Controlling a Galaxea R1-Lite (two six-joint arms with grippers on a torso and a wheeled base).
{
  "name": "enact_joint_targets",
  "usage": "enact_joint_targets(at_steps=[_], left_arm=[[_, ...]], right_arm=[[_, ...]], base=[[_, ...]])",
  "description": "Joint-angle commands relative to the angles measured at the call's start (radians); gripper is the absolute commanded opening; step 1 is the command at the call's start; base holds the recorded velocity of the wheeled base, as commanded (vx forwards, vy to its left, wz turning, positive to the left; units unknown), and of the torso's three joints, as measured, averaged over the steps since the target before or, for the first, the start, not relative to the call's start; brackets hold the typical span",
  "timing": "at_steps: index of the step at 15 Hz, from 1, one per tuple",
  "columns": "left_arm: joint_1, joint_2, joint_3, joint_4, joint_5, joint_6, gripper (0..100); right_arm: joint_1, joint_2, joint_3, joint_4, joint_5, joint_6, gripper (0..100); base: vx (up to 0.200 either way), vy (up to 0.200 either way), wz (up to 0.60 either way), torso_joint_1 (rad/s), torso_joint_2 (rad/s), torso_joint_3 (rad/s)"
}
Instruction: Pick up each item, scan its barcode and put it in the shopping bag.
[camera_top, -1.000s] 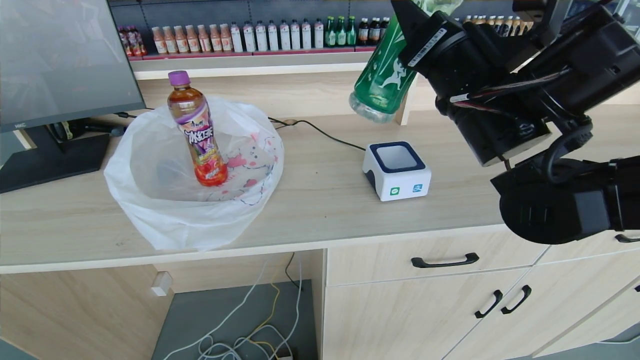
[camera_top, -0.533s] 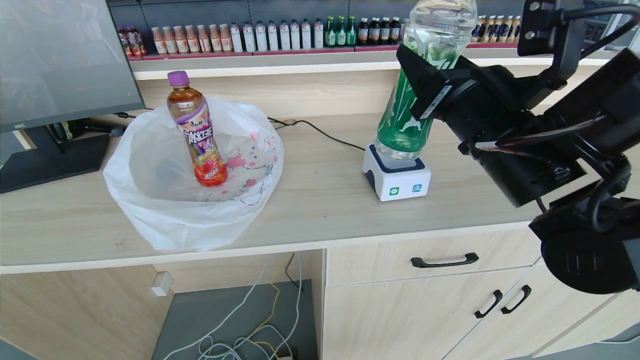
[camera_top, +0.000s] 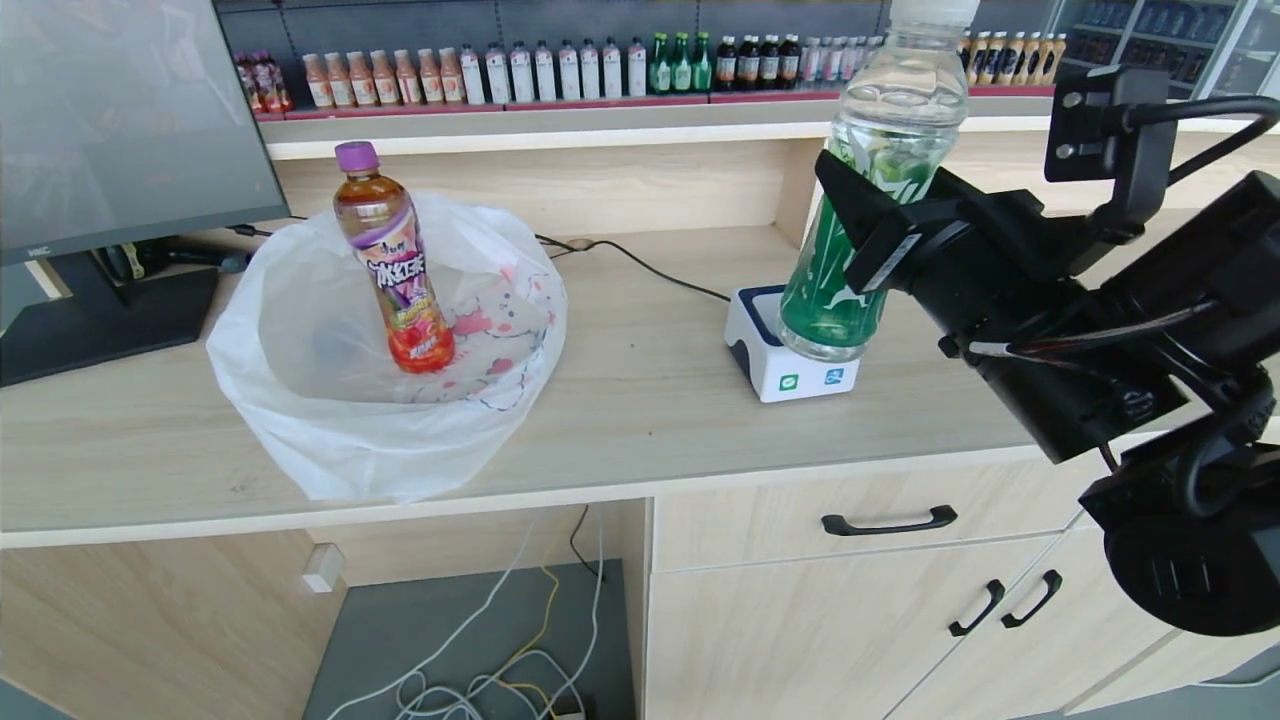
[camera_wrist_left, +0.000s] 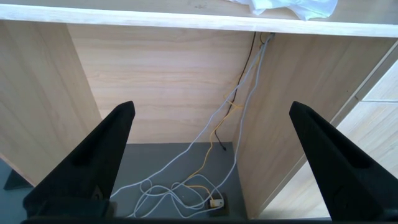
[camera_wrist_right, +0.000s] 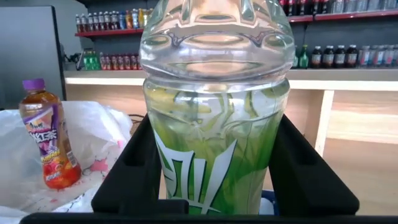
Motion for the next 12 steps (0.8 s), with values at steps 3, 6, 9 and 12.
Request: enact_joint_targets(at_steps=[3, 6, 9, 12], left_arm=[[0.0, 0.0, 0.0, -0.001, 0.0, 0.0, 100], [0.0, 0.0, 0.0, -0.001, 0.0, -0.002, 100], [0.0, 0.0, 0.0, -0.001, 0.0, 0.0, 100], [0.0, 0.0, 0.0, -0.001, 0.0, 0.0, 100]], right_arm=[[-0.012, 0.006, -0.006, 0.0, 0.001, 0.0, 0], [-0.012, 0.018, -0.006, 0.002, -0.002, -0.002, 0], [-0.012, 0.02, -0.004, 0.002, -0.002, 0.0, 0], [-0.012, 0.021, -0.027, 0.003, 0.002, 0.0, 0]], base=[[0.0, 0.2, 0.0, 0.004, 0.0, 0.006], [0.0, 0.2, 0.0, 0.004, 0.0, 0.001], [0.0, 0.2, 0.0, 0.001, 0.0, 0.002], [0.0, 0.2, 0.0, -0.001, 0.0, 0.004]])
